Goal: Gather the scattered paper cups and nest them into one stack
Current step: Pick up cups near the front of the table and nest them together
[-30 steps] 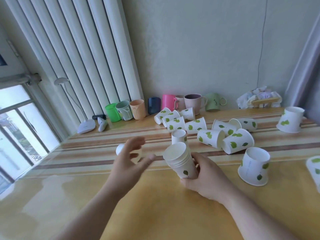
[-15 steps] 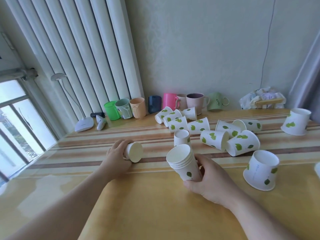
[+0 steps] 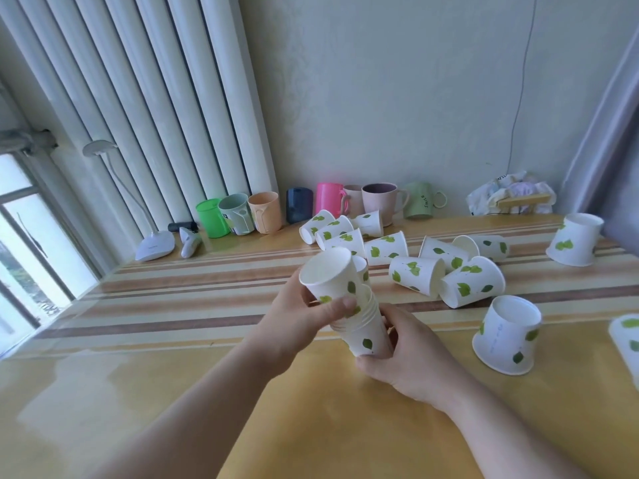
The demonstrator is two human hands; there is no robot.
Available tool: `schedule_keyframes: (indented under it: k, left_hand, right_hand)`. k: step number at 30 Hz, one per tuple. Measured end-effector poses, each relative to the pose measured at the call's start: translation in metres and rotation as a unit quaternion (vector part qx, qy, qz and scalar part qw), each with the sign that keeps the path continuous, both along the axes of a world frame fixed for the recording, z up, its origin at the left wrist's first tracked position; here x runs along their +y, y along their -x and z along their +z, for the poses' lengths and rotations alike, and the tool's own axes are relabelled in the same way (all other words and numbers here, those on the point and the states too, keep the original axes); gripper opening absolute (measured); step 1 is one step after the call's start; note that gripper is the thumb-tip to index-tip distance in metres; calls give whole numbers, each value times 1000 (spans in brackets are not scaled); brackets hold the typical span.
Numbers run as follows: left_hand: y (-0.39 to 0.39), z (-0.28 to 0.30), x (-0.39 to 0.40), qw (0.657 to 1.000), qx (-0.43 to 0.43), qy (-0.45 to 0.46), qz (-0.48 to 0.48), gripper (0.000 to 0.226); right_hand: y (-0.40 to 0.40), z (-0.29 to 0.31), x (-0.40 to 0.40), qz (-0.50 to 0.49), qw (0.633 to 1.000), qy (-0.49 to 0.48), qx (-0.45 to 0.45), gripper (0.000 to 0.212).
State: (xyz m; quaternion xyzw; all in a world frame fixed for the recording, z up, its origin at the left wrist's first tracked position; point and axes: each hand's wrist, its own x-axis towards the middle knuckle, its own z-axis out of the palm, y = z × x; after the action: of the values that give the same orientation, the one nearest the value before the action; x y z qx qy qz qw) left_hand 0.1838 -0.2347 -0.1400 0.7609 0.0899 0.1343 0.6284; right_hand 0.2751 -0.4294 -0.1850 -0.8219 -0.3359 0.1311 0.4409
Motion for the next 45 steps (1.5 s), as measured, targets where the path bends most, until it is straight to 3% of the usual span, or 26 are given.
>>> schedule_keyframes:
  k: [5,10,12,16,17,23,26,28,32,36,40,42,45]
  left_hand:
    - [2,-13,0,1000,12,-13,-20,81]
    - [4,-19,19,997,32,-34,-59,126]
    - [-1,-22,24,1000,21,-17,6,116]
    - [-29,-25,18,990,11,34,139,48]
    - [-38,-24,15,989,15,31,141,49]
    - [-75,-36,7,995,-29,-13,96,100]
    - [-80,-44,8,990,-44,-69,111,110]
    - [-83,-47,8,983,-28,-149,106,109]
    - [-82,-43,1,946,-22,-274,170,83]
    - [-74,-40,10,944,-38,-198,260,74]
    - [-61,-35,17,966,-23,-128,225,56]
    - [-54,-25,30,974,28,-157,161,56]
    - [-42,-8,46,957,122,-234,120,57]
  right_hand:
    - [-1,-1,0,4,1000,-10,1,58]
    - [-6,2,-5,-15,999,-38,10,55]
    - [-11,5,-9,-40,997,-68,13,50]
    - [-20,5,-12,-93,991,-97,9,46]
    - [-21,3,-12,-100,990,-98,9,46]
    - [-19,-7,-11,-121,991,-62,8,46]
    - [-18,-5,-8,-137,989,-49,26,40]
    - [-16,-2,-6,-127,991,-24,38,42]
    - [-17,8,-5,-122,990,3,65,46]
    - [-22,9,-8,-106,993,31,49,55]
    - [-17,5,-9,-121,992,36,18,53]
    - [-16,6,-7,-123,992,35,9,51]
    - [-16,5,-9,-113,993,38,5,45]
